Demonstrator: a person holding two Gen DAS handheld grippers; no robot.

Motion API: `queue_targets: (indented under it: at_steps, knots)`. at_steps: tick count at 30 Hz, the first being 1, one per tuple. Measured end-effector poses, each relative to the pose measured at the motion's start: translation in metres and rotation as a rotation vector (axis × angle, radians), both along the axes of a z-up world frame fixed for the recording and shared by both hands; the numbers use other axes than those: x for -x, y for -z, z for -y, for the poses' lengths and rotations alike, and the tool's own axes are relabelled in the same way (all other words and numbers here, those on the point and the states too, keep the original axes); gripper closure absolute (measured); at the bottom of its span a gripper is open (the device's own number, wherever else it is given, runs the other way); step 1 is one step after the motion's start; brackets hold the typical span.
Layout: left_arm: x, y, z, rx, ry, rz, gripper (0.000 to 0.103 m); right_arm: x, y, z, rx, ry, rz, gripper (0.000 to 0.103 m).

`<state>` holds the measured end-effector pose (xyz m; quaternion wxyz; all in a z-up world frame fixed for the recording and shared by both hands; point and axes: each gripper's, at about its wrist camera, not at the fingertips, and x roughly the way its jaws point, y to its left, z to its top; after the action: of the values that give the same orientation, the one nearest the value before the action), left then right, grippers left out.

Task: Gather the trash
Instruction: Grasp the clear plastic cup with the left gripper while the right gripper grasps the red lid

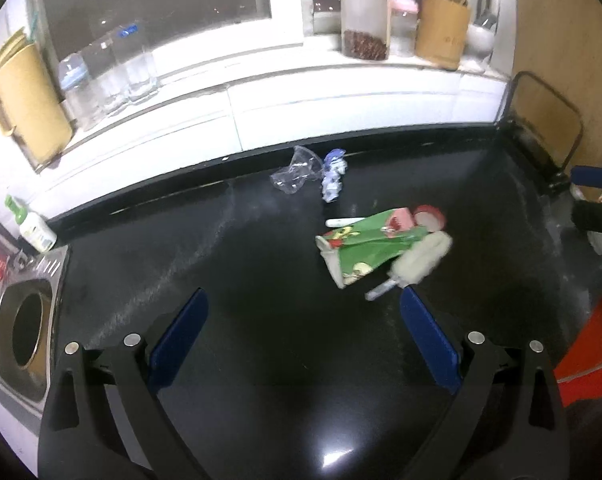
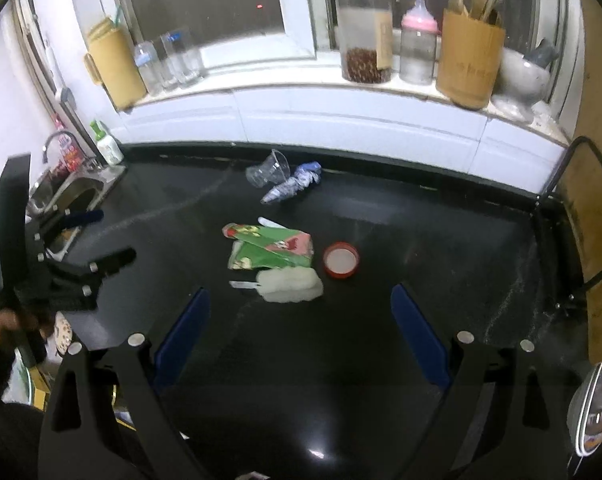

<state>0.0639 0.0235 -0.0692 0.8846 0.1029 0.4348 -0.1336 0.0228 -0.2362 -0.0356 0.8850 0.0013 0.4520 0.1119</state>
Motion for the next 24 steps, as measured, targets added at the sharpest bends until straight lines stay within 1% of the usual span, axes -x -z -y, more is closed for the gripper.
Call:
queue_targets:
  at_steps: [5,9,12,14,18,19,20,22,24]
  knots:
    - [-0.047,0.028,-0.003,-0.032,0.022,-0.031,0.009,-0.032,0.035,0.014,0.003,-0.001,-0.060,0.014]
    - [-0.097,0.053,-0.004,-0.049,0.033,-0.057,0.009,-0.064,0.074,0.022,0.027,0.011,-0.124,0.014]
    - [-0.135,0.069,-0.005,-0.035,0.058,-0.069,0.009,-0.090,0.105,0.027,0.038,0.026,-0.171,0.014]
    - [-0.162,0.081,0.000,-0.049,0.086,-0.075,0.009,-0.108,0.125,0.031,0.040,0.043,-0.204,0.015]
    - [-0.201,0.100,0.012,-0.055,0.165,-0.079,0.009,-0.140,0.150,0.037,0.039,0.059,-0.260,0.023]
    - [-0.209,0.105,0.015,-0.053,0.185,-0.085,0.009,-0.144,0.154,0.038,0.047,0.061,-0.268,0.028]
    - [-0.218,0.112,0.019,-0.057,0.212,-0.085,0.009,-0.150,0.158,0.039,0.052,0.062,-0.279,0.030]
    - [-0.231,0.124,0.026,-0.087,0.252,-0.080,0.009,-0.160,0.167,0.042,0.048,0.063,-0.303,0.037]
    - [-0.240,0.133,0.031,-0.091,0.281,-0.092,0.009,-0.167,0.172,0.040,0.058,0.054,-0.313,0.041]
